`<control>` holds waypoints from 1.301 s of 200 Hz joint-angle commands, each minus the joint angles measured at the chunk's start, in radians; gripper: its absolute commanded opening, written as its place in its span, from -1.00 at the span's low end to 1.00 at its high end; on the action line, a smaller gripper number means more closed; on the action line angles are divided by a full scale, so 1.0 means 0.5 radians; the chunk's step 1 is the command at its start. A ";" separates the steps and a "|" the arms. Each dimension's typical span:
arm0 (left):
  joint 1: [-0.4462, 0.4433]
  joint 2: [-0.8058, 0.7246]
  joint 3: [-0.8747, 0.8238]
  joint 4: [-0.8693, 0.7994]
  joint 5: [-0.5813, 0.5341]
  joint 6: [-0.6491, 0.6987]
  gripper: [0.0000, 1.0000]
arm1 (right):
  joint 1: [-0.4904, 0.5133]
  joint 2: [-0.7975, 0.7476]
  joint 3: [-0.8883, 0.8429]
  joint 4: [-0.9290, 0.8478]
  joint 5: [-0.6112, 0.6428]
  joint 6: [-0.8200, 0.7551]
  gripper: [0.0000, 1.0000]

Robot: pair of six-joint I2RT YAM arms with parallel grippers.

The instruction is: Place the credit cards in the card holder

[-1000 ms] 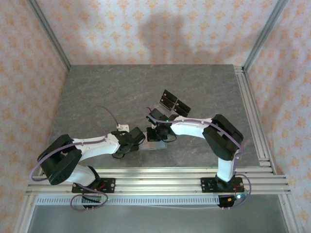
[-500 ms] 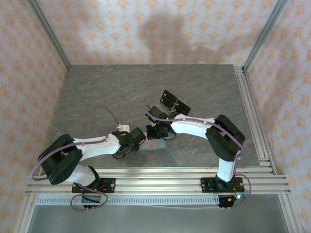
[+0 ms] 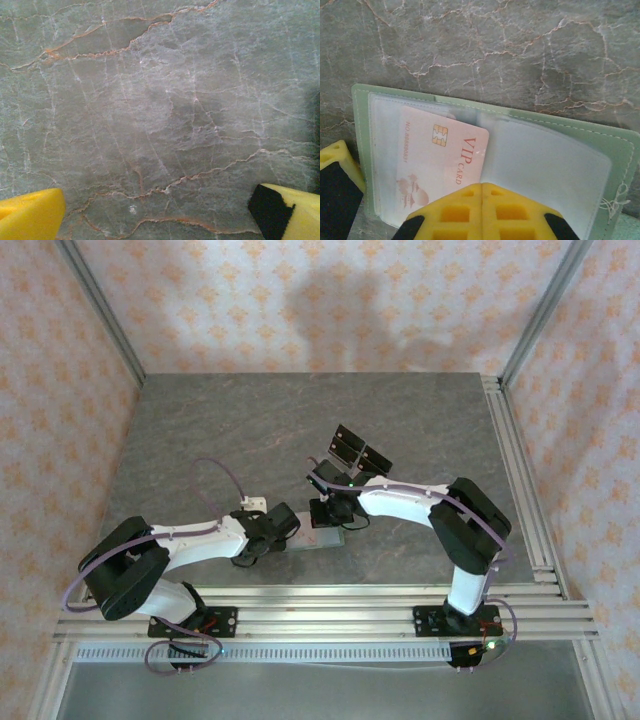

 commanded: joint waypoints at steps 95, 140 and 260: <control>-0.028 0.088 -0.001 0.047 0.032 -0.019 1.00 | 0.000 0.185 0.053 0.069 -0.089 -0.023 -1.00; -0.029 0.091 0.004 0.050 0.038 -0.020 1.00 | 0.015 0.224 0.096 0.078 -0.114 -0.017 -1.00; -0.036 0.096 0.024 0.041 0.033 -0.016 1.00 | -0.032 0.104 -0.035 0.101 -0.066 -0.008 -1.00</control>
